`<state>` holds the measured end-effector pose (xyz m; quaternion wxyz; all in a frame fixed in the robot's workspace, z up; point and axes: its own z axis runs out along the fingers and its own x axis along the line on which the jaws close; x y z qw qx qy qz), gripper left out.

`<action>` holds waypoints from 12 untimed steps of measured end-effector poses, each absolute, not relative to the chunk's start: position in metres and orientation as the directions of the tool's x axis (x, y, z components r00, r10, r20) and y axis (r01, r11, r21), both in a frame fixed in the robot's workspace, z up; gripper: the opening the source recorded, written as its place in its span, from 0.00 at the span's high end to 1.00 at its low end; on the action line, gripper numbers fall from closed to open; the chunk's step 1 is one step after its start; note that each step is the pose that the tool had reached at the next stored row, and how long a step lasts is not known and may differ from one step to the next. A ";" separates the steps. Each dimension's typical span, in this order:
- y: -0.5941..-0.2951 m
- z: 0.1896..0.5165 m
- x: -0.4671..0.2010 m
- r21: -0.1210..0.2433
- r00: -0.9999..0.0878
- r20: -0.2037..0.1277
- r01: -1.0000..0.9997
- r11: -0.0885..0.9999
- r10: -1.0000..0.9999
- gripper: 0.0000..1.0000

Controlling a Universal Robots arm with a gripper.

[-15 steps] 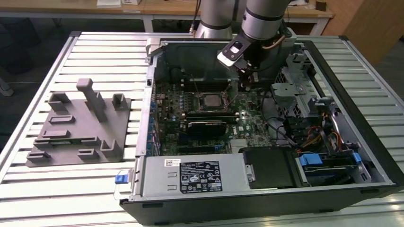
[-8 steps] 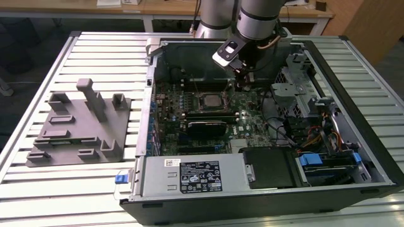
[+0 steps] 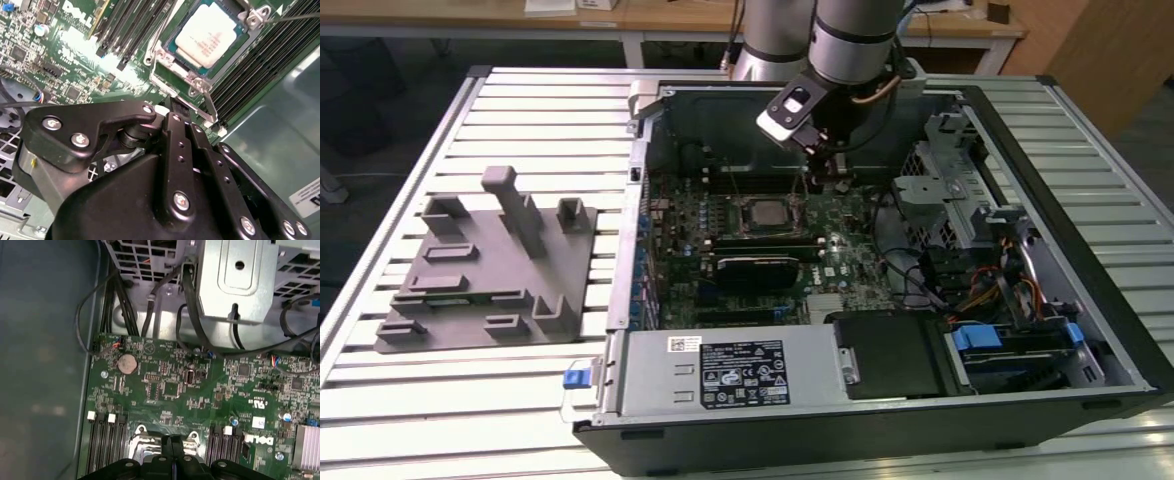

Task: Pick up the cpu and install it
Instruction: 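Close the cpu cover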

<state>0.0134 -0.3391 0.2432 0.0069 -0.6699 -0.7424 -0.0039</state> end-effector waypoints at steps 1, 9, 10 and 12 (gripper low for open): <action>-0.339 0.243 0.012 -0.003 -0.102 0.015 0.995 0.103 0.995 0.89; -0.339 0.242 0.005 -0.002 -0.102 0.015 0.995 0.103 0.995 0.89; -0.339 0.242 0.004 -0.001 -0.103 0.015 0.995 0.103 0.995 0.89; -0.339 0.242 0.003 0.000 -0.103 0.015 0.995 0.103 0.995 0.89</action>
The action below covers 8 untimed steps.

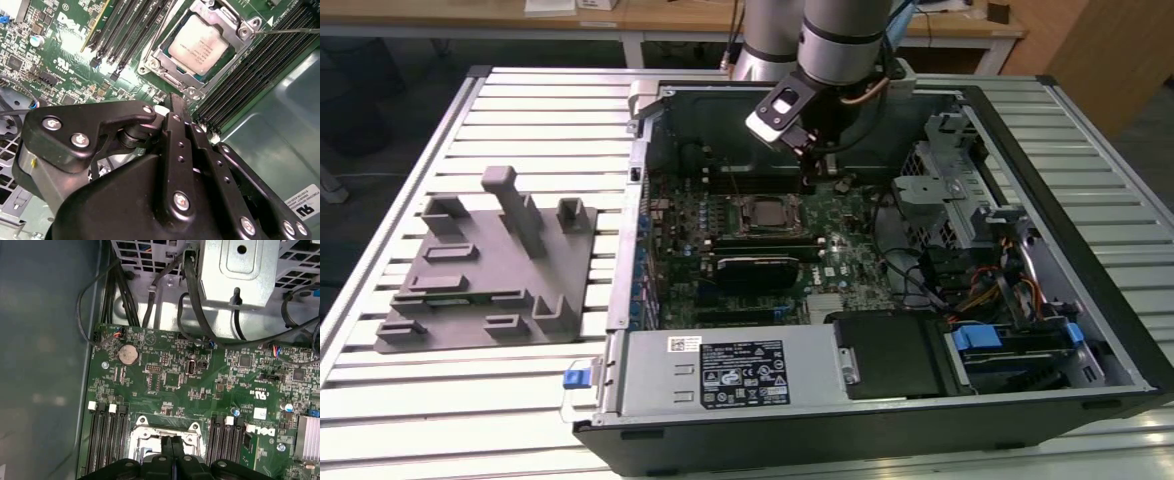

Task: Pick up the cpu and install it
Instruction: 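Close the cpu cover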

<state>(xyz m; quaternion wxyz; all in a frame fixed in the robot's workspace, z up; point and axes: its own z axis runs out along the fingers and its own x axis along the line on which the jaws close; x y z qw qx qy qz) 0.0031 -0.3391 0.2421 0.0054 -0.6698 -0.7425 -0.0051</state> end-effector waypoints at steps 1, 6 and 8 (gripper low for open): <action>-0.339 0.242 0.001 0.001 -0.103 0.015 0.995 0.103 0.995 0.89; -0.339 0.240 -0.010 0.006 -0.103 0.014 0.995 0.103 0.995 0.89; -0.339 0.239 -0.012 0.008 -0.103 0.014 0.995 0.102 0.995 0.89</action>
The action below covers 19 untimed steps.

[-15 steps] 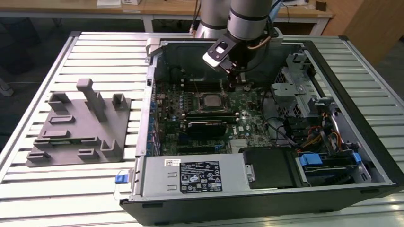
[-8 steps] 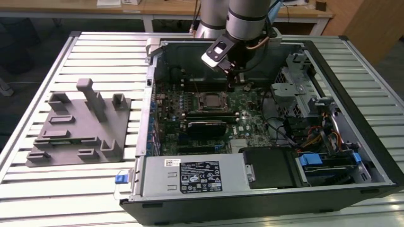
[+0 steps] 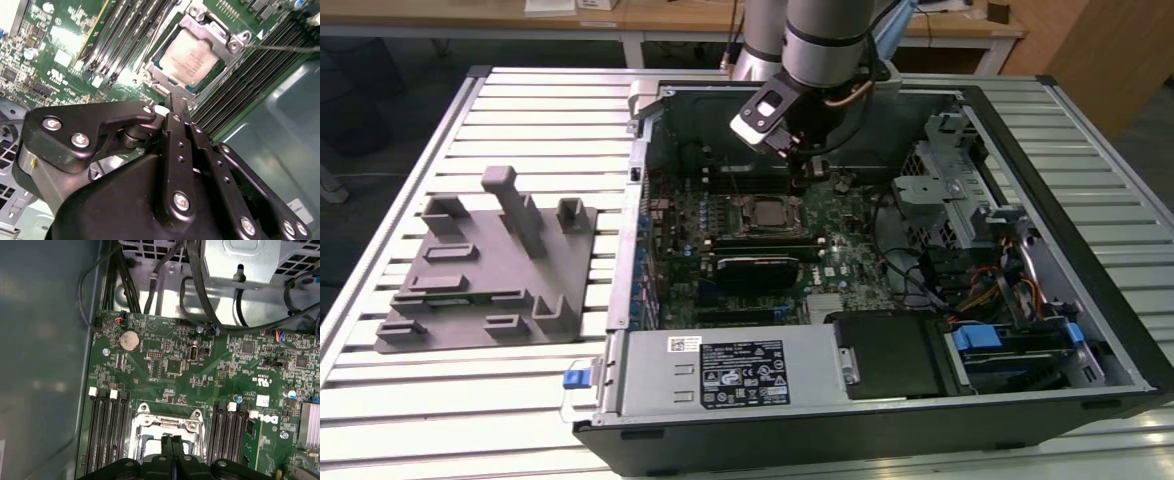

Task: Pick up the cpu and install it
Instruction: 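Close the cpu cover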

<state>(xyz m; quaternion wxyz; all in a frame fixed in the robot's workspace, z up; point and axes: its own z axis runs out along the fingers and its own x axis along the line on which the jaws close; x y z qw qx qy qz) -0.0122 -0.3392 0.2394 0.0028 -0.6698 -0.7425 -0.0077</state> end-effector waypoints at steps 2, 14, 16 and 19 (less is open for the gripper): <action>-0.339 0.239 -0.013 0.009 -0.103 0.015 0.995 0.103 0.995 0.89; -0.341 0.233 -0.018 0.011 -0.106 0.018 0.994 0.106 0.994 0.89; -0.341 0.231 -0.020 0.011 -0.108 0.018 0.994 0.107 0.994 0.89; -0.341 0.227 -0.022 0.011 -0.110 0.020 0.994 0.109 0.994 0.89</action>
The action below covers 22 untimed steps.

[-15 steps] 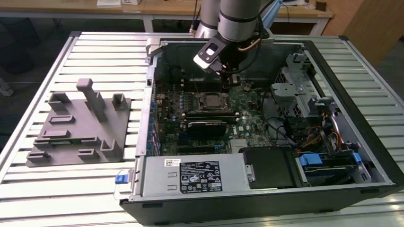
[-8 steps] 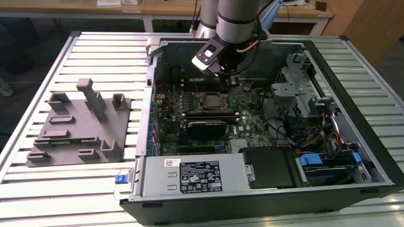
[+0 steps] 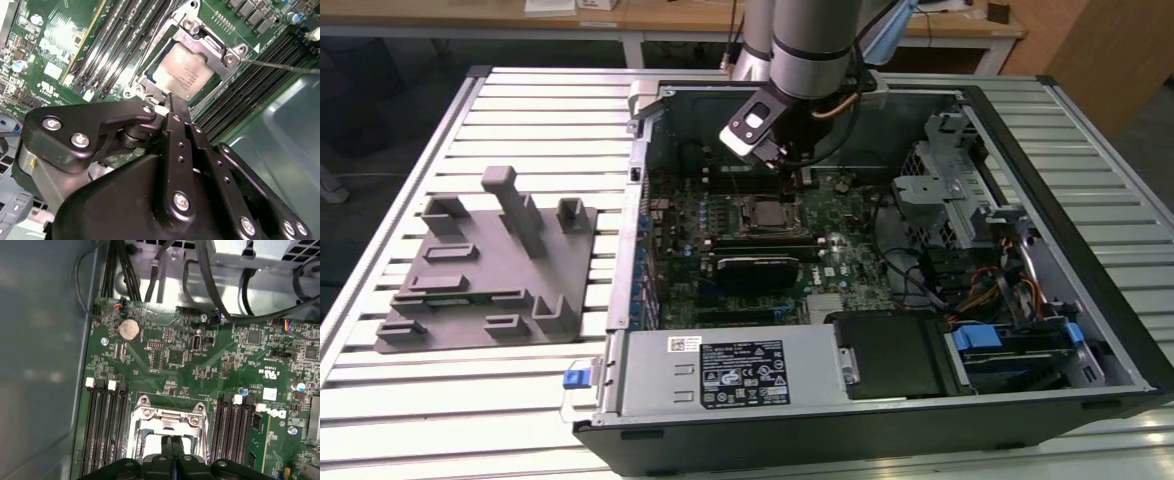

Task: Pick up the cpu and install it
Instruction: 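Close the cpu cover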

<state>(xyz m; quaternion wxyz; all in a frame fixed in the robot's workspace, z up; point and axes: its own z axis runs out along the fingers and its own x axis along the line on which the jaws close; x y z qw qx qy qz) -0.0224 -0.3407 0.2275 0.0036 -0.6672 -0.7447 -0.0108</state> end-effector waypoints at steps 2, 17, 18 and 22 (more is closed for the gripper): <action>-0.341 0.226 -0.025 0.011 -0.111 0.021 0.994 0.111 0.994 0.89; -0.341 0.221 -0.047 0.012 -0.111 0.020 0.994 0.111 0.994 0.89; -0.341 0.221 -0.047 0.013 -0.111 0.021 0.994 0.111 0.994 0.89; -0.341 0.221 -0.049 0.013 -0.111 0.020 0.994 0.111 0.994 0.89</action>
